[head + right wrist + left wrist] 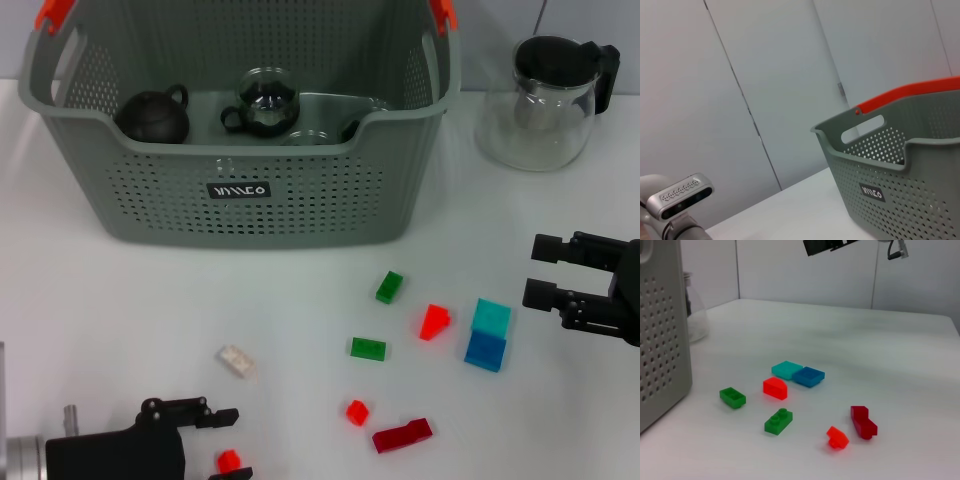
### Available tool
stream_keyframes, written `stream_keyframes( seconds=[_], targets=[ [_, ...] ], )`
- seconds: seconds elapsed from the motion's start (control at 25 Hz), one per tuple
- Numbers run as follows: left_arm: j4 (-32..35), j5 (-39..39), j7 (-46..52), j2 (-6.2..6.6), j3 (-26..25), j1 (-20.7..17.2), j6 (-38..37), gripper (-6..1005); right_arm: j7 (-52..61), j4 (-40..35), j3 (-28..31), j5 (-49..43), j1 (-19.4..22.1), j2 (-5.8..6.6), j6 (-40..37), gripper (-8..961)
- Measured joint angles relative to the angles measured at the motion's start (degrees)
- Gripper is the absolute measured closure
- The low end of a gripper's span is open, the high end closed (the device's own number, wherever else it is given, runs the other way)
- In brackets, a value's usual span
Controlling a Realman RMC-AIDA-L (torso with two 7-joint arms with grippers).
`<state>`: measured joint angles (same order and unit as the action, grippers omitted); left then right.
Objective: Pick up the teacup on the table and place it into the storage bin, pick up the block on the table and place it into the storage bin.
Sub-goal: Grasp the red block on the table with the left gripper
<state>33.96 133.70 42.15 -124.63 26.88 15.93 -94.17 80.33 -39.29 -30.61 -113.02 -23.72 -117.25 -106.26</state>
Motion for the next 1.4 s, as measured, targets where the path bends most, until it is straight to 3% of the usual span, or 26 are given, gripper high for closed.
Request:
stream_keyframes(
  seconds=[0.92, 1.16, 1.4],
  targets=[
    [-0.66, 1.18, -0.13, 0.07, -2.7, -0.09, 2.11, 441, 0.0, 0.0, -0.22, 0.0, -0.03, 0.0, 0.09, 208],
    [-0.65, 1.36, -0.14, 0.09, -2.72, -0.2, 1.92, 488, 0.0, 0.0, -0.34, 0.0, -0.07, 0.0, 0.09, 209],
    [-0.87, 1.39, -0.14, 0.07, -2.45, -0.2, 1.88, 648, -0.01, 0.0, -0.4, 0.0, -0.08, 0.0, 0.09, 209]
  ],
)
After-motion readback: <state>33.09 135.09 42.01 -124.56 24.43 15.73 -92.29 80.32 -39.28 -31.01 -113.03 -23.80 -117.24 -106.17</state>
